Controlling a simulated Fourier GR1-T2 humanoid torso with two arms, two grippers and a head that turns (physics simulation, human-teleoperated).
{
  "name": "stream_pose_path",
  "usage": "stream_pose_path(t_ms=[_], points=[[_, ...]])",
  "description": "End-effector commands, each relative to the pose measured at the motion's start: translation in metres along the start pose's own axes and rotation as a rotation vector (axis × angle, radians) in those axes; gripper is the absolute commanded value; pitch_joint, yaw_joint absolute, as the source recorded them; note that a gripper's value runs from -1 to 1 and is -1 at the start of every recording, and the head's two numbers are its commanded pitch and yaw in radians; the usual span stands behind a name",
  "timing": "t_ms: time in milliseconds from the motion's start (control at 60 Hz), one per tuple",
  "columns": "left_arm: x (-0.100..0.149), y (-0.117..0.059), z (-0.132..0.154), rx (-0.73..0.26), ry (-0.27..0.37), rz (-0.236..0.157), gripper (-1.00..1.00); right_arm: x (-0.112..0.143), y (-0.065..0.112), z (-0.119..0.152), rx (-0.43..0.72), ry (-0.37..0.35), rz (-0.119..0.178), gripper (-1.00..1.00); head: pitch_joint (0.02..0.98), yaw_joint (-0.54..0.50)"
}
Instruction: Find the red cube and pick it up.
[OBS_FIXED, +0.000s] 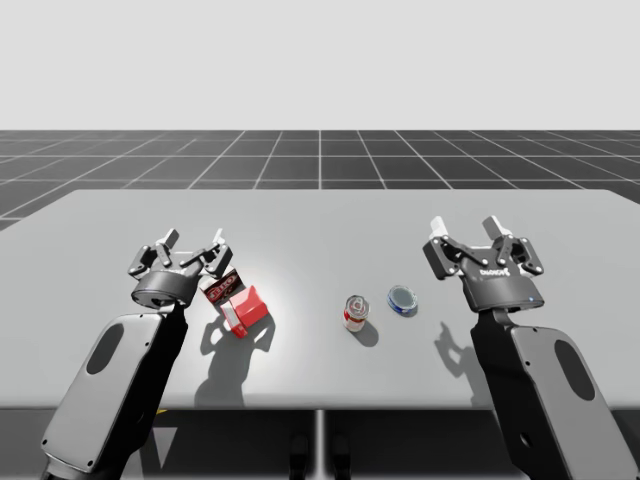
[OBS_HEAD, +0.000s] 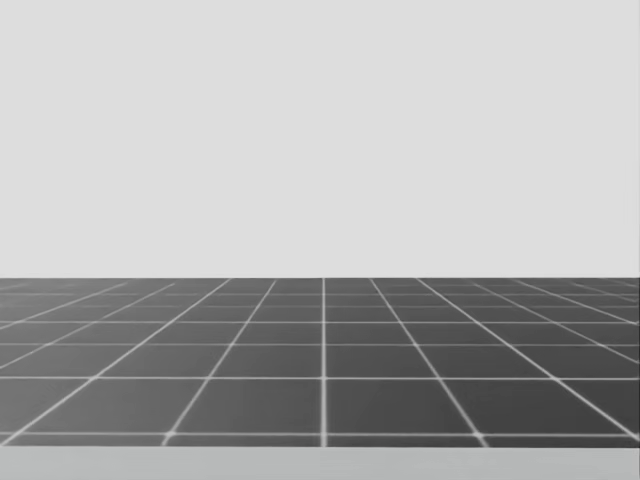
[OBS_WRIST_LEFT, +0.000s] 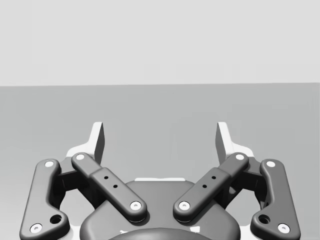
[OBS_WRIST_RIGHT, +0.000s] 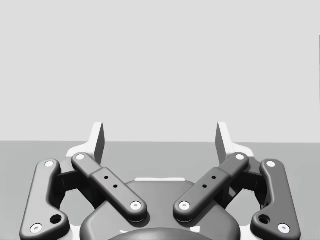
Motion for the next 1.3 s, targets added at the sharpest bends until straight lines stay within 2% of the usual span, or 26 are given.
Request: stream_pose_path(t_ms=[17, 183, 317, 700, 717, 900, 1117, 1300], points=[[0.000, 0.000, 0.000, 0.000, 0.001, 0.000, -1.00, -0.001, 0.000, 0.002, -0.008, -0.041, 0.000, -1.00, 0.063, 0.01], [0.000, 0.000, 0.000, -0.001, -0.004, 0.000, -1.00, 0.003, 0.000, 0.002, 0.034, -0.028, 0.011, -1.00, 0.095, 0.00], [-0.001, 0.001, -0.001, 0.006, -0.008, -0.010, -1.00, 0.001, 0.000, 0.001, 0.028, -0.017, 0.015, -1.00, 0.176, -0.01], [-0.002, 0.000, -0.001, 0.004, -0.008, -0.022, -1.00, -0.005, 0.000, 0.000, 0.029, 0.012, 0.042, -1.00, 0.487, -0.01], [-0.002, 0.000, -0.001, 0.004, -0.008, -0.024, -1.00, -0.005, 0.000, 0.000, 0.028, 0.013, 0.042, -1.00, 0.519, 0.00], [-0.004, -0.001, -0.001, 0.002, -0.002, -0.035, -1.00, -0.004, -0.001, 0.001, 0.032, 0.022, 0.043, -1.00, 0.636, 0.05], [-0.005, -0.001, -0.001, 0.002, 0.004, -0.042, -1.00, -0.008, 0.001, 0.001, 0.044, 0.056, 0.048, -1.00, 0.726, 0.17], [-0.005, -0.001, -0.001, 0.003, 0.009, -0.043, -1.00, -0.011, 0.004, 0.002, 0.059, 0.090, 0.037, -1.00, 0.799, 0.26]])
